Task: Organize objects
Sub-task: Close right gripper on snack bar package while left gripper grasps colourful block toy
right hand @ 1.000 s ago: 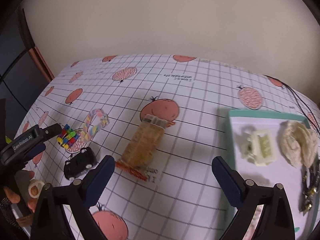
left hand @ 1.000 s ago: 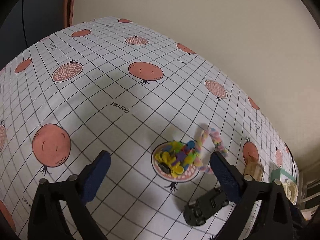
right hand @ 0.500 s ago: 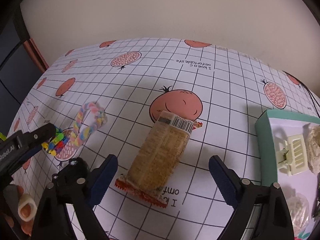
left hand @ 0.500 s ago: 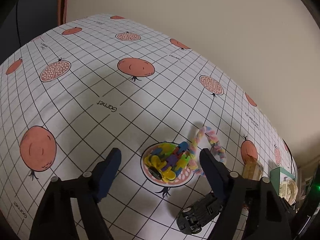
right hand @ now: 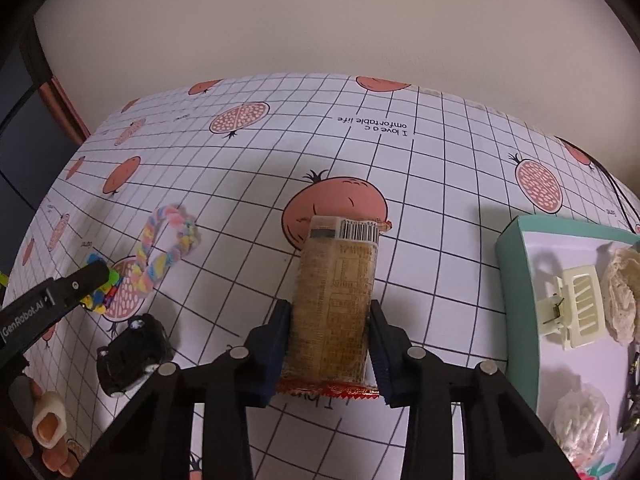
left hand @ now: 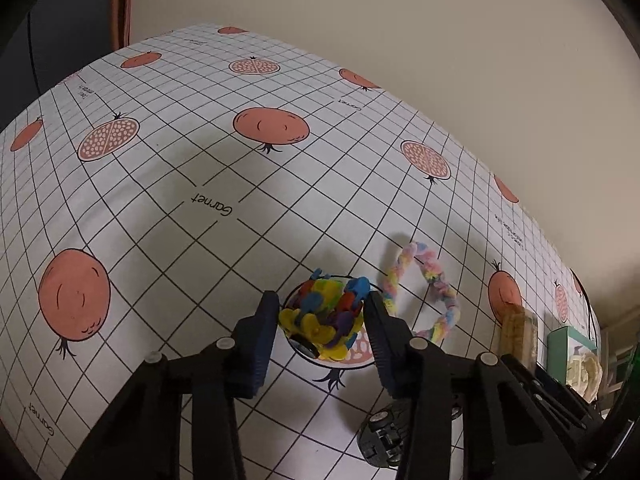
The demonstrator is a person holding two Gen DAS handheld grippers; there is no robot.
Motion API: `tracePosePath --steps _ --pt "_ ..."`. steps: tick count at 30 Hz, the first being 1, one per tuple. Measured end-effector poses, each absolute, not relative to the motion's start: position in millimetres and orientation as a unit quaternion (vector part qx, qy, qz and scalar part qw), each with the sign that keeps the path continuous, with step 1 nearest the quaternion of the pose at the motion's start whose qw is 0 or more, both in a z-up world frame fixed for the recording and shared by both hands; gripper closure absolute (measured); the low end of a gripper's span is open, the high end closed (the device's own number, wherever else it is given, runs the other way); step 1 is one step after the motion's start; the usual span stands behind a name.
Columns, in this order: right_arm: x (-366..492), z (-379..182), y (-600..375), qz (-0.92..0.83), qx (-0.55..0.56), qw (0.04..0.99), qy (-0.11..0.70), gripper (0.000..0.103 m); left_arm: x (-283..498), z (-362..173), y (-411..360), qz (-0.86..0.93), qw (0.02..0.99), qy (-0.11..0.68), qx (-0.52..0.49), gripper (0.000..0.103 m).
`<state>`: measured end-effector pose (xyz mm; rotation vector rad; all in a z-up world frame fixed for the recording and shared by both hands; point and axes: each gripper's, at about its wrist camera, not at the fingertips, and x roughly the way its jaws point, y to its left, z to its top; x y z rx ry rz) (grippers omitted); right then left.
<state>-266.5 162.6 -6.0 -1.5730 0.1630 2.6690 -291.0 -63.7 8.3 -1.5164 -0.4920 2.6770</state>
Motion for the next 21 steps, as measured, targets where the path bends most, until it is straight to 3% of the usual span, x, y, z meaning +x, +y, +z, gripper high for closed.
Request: tracePosePath --steps 21 --pt "-191 31 191 0.873 -0.483 0.010 0.062 0.064 -246 39 -61 0.867 0.000 -0.147 -0.476 0.058"
